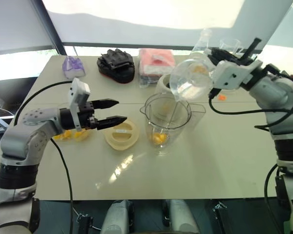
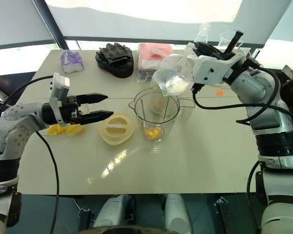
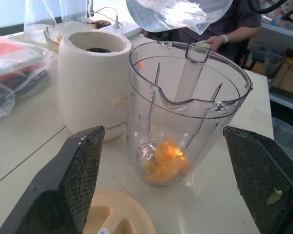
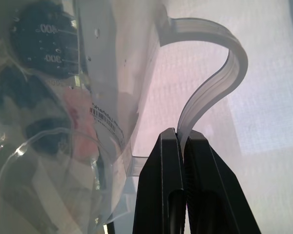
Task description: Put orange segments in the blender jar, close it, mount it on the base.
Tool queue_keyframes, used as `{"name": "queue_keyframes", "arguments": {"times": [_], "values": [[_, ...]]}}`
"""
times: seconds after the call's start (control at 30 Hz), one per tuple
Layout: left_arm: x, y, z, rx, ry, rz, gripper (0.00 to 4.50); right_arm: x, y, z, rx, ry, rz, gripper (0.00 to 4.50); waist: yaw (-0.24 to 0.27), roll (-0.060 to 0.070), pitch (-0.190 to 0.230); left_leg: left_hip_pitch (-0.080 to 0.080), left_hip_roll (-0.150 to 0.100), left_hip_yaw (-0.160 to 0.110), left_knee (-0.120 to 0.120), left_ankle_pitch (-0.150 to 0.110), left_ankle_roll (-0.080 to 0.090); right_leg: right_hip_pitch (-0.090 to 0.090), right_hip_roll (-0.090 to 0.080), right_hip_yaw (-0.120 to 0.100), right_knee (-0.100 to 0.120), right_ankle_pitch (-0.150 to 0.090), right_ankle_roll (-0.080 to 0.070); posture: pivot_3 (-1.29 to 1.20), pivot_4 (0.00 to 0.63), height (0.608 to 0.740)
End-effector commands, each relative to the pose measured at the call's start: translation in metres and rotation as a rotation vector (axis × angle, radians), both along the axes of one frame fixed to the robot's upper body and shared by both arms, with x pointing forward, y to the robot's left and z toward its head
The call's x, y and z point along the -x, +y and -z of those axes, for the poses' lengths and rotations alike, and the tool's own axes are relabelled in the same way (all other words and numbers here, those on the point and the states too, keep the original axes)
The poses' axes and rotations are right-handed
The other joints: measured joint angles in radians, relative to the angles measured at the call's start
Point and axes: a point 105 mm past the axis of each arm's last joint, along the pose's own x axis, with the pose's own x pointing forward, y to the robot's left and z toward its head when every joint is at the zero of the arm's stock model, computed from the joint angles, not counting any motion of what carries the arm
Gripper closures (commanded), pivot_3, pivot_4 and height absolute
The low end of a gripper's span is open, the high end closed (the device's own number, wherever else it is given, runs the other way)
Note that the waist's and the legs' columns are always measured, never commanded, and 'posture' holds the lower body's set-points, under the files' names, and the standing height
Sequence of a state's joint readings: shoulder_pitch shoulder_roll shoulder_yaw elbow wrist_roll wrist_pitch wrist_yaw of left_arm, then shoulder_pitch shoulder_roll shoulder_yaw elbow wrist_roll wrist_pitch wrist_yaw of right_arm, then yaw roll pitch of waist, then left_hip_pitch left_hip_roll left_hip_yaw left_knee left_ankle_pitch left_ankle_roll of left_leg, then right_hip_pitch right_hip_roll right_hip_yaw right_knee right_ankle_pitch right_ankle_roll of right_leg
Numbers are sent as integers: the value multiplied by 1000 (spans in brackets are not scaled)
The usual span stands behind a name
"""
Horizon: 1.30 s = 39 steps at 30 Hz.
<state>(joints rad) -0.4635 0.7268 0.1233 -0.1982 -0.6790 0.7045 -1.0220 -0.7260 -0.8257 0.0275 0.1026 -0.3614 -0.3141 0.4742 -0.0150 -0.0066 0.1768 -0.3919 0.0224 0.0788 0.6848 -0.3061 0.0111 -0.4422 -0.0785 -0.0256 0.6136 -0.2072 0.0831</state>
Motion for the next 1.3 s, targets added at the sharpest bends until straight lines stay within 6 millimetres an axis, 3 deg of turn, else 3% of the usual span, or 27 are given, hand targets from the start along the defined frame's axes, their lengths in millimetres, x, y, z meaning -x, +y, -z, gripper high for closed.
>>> {"name": "queue_keyframes", "arguments": {"times": [0.03,0.37,0.67,0.8,0.9,1.07,1.3], "values": [[1,-1,-4,2,-33,9,466,8,2,-26,8,-108,-13,4434,0,0,0,0,0,0,0,0,0,0,0,0,0,0,0,0,150,740],[0,-2,-2,-3,-34,7,466,7,-1,-24,-33,-87,-14,4434,0,0,0,0,0,0,0,0,-1,0,0,0,0,0,1,0,150,740],[1,-2,-1,-8,-28,9,466,4,-21,-10,-535,214,-51,4434,3,0,0,0,1,-1,0,1,-1,1,0,0,1,1,1,0,150,740],[0,-3,-2,-4,-27,13,466,9,-34,-13,-772,279,-66,4434,3,0,0,0,1,-1,0,1,-1,1,0,0,1,1,1,0,150,740],[1,-4,-3,2,-22,23,466,13,-44,-18,-907,297,-61,4434,3,0,0,0,1,-1,0,1,-1,1,0,0,1,1,1,0,150,740],[3,-11,-6,12,-16,59,466,22,-88,-17,-1148,253,60,4434,6,0,0,0,1,-1,0,1,-1,1,0,-1,2,1,1,0,150,740],[3,-15,-5,9,-6,82,466,33,-106,-22,-1280,252,76,4434,-2,0,0,0,-1,-1,0,1,-1,1,0,0,2,1,1,0,150,740]]}}
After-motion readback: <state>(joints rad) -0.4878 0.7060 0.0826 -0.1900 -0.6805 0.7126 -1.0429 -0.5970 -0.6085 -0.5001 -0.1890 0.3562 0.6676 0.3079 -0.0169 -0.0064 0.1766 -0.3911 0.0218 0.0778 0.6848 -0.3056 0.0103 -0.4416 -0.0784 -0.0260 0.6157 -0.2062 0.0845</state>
